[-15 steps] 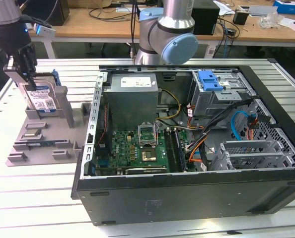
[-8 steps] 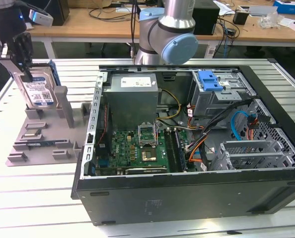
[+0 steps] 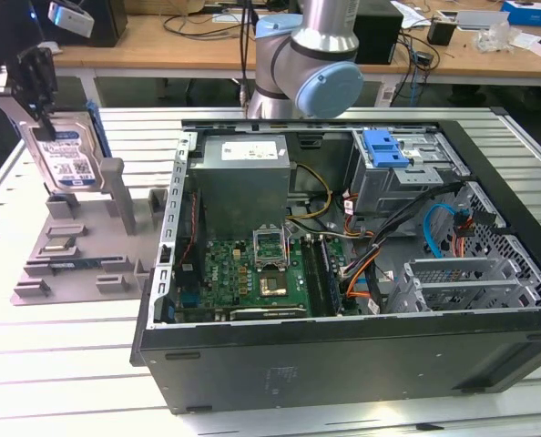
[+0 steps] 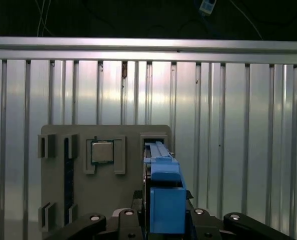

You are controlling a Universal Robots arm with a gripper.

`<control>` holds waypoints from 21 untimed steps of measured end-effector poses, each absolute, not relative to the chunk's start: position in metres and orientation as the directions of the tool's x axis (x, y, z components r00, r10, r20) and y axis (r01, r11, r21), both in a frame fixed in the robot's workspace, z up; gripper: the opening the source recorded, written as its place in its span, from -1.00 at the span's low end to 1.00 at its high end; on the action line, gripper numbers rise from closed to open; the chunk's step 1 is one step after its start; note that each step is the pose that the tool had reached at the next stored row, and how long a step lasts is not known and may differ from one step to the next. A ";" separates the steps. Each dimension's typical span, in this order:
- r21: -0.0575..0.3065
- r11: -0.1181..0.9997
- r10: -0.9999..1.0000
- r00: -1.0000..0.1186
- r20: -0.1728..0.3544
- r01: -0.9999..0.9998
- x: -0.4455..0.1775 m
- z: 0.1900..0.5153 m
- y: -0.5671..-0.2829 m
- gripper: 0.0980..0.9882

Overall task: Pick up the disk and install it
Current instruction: 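Pick up the disk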

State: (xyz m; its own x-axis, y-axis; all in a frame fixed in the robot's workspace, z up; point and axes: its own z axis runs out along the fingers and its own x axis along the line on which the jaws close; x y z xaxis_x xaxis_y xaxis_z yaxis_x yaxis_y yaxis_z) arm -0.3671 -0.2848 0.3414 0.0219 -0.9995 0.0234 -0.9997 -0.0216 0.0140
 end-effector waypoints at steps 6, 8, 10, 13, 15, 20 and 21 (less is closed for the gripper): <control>0.014 -0.022 -0.999 0.022 0.023 -1.000 -0.367 0.356 -0.284 -0.39; 0.014 -0.022 -0.999 0.022 0.023 -1.000 -0.367 0.361 -0.284 -0.39; 0.014 -0.022 -0.999 0.022 0.023 -1.000 -0.367 0.366 -0.284 -0.39; 0.014 -0.022 -0.999 0.022 0.023 -1.000 -0.367 0.373 -0.284 -0.39; 0.014 -0.022 -0.999 0.022 0.023 -1.000 -0.367 0.378 -0.284 -0.39; 0.014 -0.022 -0.999 0.022 0.023 -1.000 -0.367 0.393 -0.284 -0.39; 0.014 -0.022 -0.999 0.022 0.023 -1.000 -0.367 0.396 -0.284 -0.39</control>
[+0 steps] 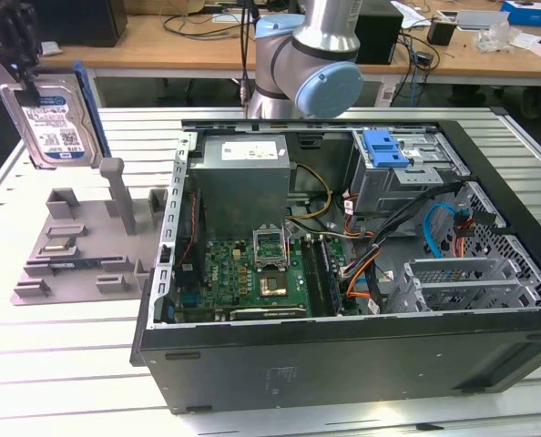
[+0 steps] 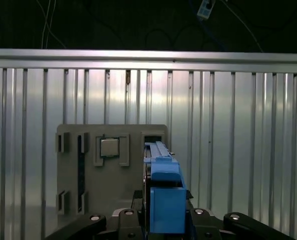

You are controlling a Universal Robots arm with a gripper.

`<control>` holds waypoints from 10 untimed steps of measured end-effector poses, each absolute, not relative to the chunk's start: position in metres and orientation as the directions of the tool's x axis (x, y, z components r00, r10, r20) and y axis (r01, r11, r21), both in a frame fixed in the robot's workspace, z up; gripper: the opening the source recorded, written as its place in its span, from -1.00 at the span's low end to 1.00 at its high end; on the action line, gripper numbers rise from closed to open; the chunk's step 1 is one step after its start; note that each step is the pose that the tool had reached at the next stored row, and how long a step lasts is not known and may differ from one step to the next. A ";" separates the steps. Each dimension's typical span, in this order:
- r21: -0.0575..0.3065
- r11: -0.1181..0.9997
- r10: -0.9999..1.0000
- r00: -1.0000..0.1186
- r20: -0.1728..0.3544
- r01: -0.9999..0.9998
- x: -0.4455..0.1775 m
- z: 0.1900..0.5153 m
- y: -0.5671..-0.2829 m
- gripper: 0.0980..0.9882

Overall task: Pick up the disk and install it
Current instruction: 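Pick up the disk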

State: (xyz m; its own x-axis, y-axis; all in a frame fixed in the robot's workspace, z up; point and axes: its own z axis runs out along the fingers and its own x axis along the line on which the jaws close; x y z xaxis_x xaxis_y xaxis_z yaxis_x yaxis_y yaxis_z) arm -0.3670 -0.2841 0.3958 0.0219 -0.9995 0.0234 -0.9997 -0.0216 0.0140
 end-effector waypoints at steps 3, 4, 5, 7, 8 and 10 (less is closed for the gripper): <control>0.014 -0.022 -0.999 0.022 0.023 -1.000 -0.367 0.404 -0.284 -0.39; 0.014 -0.022 -0.999 0.022 0.023 -1.000 -0.367 0.407 -0.284 -0.39; 0.014 -0.022 -0.999 0.022 0.023 -1.000 -0.367 0.411 -0.284 -0.39; 0.014 -0.022 -0.999 0.022 0.023 -1.000 -0.367 0.417 -0.284 -0.39; 0.014 -0.022 -0.999 0.022 0.023 -1.000 -0.367 0.421 -0.284 -0.39; 0.014 -0.022 -0.999 0.022 0.023 -1.000 -0.367 0.426 -0.284 -0.39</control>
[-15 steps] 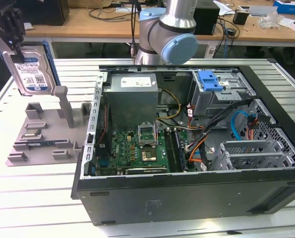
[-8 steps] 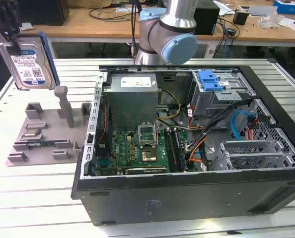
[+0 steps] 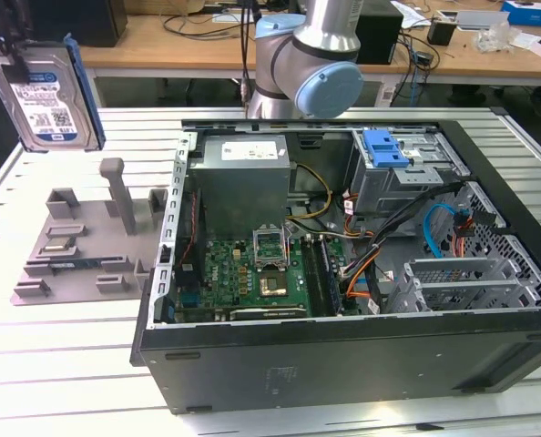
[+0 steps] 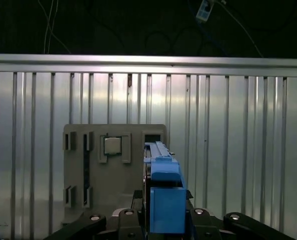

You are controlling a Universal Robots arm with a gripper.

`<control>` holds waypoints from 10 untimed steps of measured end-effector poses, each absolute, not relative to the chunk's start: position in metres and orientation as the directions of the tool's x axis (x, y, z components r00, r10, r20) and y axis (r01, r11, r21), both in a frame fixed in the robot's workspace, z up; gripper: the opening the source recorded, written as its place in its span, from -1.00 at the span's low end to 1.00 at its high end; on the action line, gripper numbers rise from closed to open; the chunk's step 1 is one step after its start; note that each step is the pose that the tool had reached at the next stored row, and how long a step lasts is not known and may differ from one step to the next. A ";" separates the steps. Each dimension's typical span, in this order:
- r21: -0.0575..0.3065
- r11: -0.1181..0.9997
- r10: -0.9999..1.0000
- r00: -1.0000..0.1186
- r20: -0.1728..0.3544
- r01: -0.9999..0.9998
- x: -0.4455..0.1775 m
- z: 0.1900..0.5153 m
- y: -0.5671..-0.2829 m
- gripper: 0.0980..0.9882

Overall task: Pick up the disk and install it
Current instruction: 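Pick up the disk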

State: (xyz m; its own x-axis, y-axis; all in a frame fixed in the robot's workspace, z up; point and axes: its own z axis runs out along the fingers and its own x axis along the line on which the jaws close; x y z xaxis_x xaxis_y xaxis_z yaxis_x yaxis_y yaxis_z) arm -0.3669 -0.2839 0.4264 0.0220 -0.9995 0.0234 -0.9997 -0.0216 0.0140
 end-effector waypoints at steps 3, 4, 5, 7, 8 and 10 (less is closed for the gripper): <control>0.014 -0.022 -0.999 0.022 0.023 -1.000 -0.367 0.436 -0.284 -0.39; 0.014 -0.022 -0.999 0.022 0.023 -1.000 -0.367 0.439 -0.284 -0.39; 0.014 -0.022 -0.999 0.022 0.023 -1.000 -0.367 0.441 -0.284 -0.39; 0.014 -0.022 -0.999 0.022 0.023 -1.000 -0.367 0.450 -0.284 -0.39; 0.014 -0.022 -0.999 0.022 0.023 -1.000 -0.367 0.453 -0.284 -0.39; 0.014 -0.022 -0.999 0.022 0.023 -1.000 -0.367 0.461 -0.284 -0.39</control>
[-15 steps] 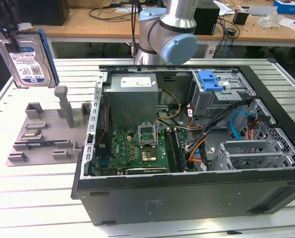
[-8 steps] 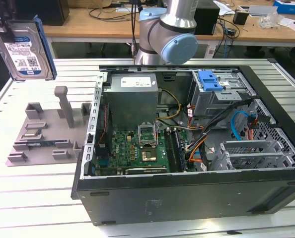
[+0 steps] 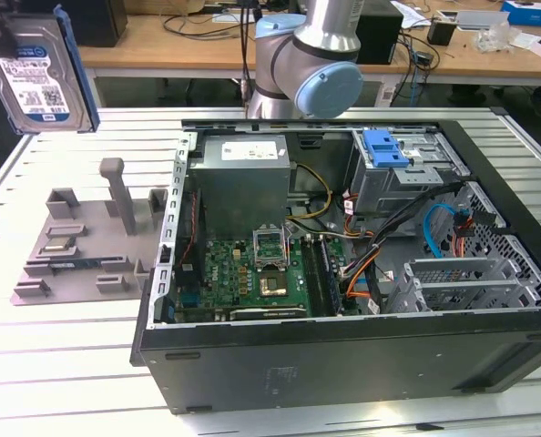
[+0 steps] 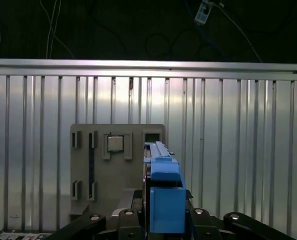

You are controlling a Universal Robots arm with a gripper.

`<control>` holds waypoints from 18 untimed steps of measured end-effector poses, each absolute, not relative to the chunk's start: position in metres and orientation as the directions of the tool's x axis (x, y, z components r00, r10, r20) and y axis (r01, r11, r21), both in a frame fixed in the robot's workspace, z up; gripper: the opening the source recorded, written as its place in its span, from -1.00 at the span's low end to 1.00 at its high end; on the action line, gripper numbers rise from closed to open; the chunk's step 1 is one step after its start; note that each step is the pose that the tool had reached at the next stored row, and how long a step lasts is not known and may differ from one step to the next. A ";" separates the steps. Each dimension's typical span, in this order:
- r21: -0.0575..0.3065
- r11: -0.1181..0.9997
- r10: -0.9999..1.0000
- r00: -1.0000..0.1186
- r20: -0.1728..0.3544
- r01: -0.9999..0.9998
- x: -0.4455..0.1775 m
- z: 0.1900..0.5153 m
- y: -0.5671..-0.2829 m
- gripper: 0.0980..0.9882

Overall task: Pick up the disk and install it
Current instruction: 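Pick up the disk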

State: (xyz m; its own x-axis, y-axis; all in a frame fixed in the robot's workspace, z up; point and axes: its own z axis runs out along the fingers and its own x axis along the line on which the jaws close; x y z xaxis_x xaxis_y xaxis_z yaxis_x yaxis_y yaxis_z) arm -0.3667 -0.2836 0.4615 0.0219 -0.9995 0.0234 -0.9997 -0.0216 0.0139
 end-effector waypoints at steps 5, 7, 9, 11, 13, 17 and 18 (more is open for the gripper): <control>0.014 -0.022 -0.999 0.022 0.023 -1.000 -0.367 0.476 -0.284 -0.39; 0.014 -0.022 -0.999 0.022 0.023 -1.000 -0.367 0.482 -0.284 -0.39; 0.014 -0.022 -0.999 0.022 0.023 -1.000 -0.367 0.490 -0.284 -0.39; 0.014 -0.022 -0.999 0.022 0.023 -1.000 -0.367 0.497 -0.283 -0.39; 0.014 -0.022 -0.999 0.022 0.023 -1.000 -0.366 0.503 -0.283 -0.39; 0.014 -0.022 -0.999 0.022 0.023 -1.000 -0.366 0.515 -0.283 -0.39; 0.014 -0.022 -0.999 0.022 0.023 -1.000 -0.366 0.517 -0.283 -0.39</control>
State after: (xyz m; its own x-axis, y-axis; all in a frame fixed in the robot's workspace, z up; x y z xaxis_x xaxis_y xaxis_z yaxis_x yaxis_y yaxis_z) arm -0.3665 -0.2833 0.5172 0.0219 -0.9995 0.0234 -0.9997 -0.0216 0.0140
